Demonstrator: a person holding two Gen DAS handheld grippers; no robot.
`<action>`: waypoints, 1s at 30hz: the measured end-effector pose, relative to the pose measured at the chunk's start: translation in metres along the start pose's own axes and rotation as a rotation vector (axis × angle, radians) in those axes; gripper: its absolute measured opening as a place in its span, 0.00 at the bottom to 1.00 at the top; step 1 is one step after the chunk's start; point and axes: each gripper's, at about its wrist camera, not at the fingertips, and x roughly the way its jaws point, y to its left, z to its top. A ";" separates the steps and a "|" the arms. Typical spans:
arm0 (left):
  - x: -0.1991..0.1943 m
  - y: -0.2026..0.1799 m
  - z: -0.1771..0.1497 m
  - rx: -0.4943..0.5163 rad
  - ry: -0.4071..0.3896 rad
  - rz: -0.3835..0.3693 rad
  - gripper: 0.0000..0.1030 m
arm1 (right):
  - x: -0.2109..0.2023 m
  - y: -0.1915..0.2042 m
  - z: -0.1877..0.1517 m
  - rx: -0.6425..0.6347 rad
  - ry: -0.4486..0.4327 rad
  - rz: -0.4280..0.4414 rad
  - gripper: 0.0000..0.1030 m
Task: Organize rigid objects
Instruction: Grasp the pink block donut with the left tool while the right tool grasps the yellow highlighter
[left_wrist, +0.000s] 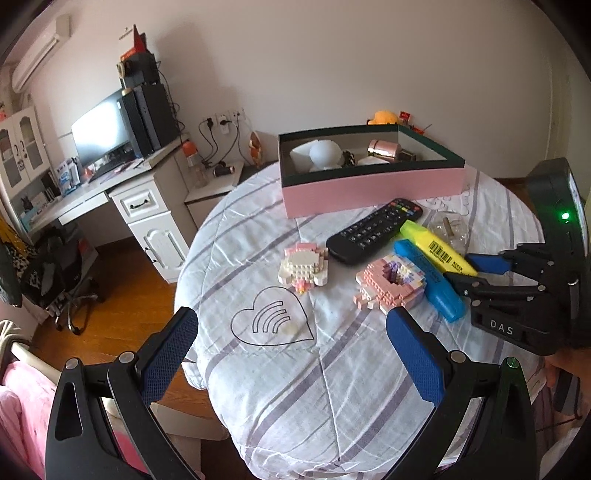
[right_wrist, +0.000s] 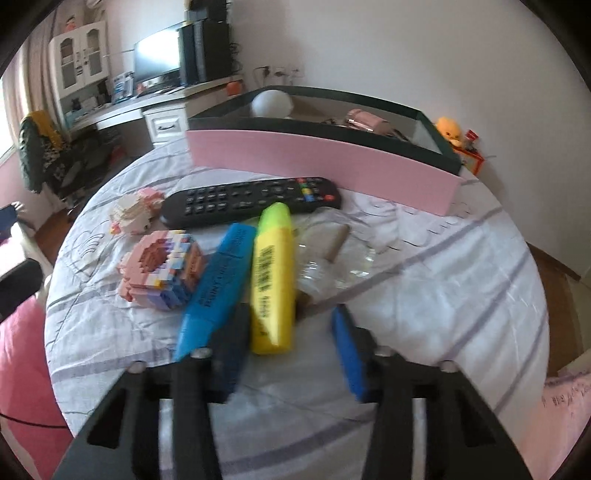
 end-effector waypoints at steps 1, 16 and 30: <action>0.001 0.000 0.000 -0.002 0.005 -0.006 1.00 | -0.001 0.000 -0.001 -0.005 0.002 0.020 0.23; 0.060 -0.050 0.014 -0.034 0.107 -0.085 1.00 | -0.042 -0.057 -0.042 0.050 0.018 -0.020 0.12; 0.080 -0.055 0.009 -0.011 0.115 -0.178 0.60 | -0.032 -0.059 -0.033 0.056 0.000 -0.010 0.13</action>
